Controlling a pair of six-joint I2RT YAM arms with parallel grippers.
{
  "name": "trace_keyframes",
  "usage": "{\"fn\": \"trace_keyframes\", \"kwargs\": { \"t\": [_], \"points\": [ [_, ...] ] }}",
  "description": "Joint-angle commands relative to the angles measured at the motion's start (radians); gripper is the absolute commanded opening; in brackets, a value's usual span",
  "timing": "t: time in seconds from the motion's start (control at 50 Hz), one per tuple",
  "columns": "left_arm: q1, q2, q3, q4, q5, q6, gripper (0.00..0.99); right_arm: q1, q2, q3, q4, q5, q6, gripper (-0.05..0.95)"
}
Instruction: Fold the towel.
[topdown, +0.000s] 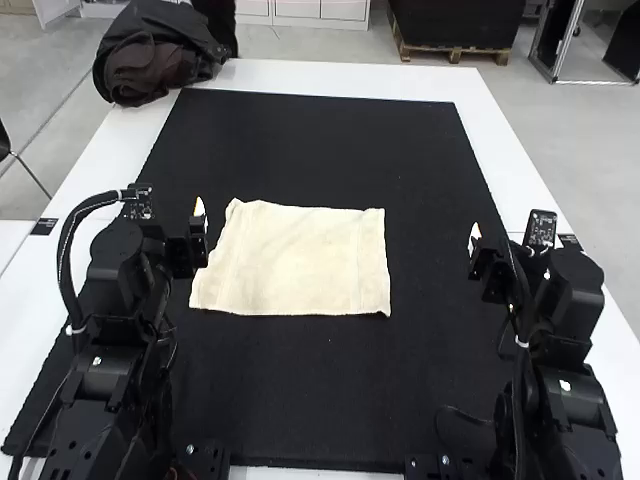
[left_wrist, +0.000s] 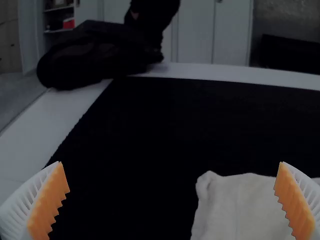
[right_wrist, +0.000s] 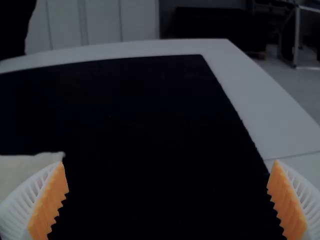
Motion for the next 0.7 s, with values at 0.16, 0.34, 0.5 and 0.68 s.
{"fn": "trace_keyframes", "kwargs": {
  "t": [0.16,0.34,0.5,0.68],
  "points": [
    [-0.002,-0.015,-0.004,0.012,0.011,-0.01,0.967,-0.011,-0.01,-0.007,-0.019,-0.031,0.035,0.92],
    [-0.003,-0.017,-0.004,0.004,0.011,-0.136,0.967,-0.01,-0.01,-0.007,-0.022,-0.034,0.024,0.92],
    [-0.003,-0.015,-0.004,0.004,0.009,-0.165,0.967,0.012,-0.01,-0.007,-0.016,-0.042,-0.021,0.92],
    [-0.003,-0.015,-0.004,-0.149,0.011,-0.464,0.967,0.013,-0.01,-0.007,-0.015,-0.037,-0.042,0.92]
  ]
}}
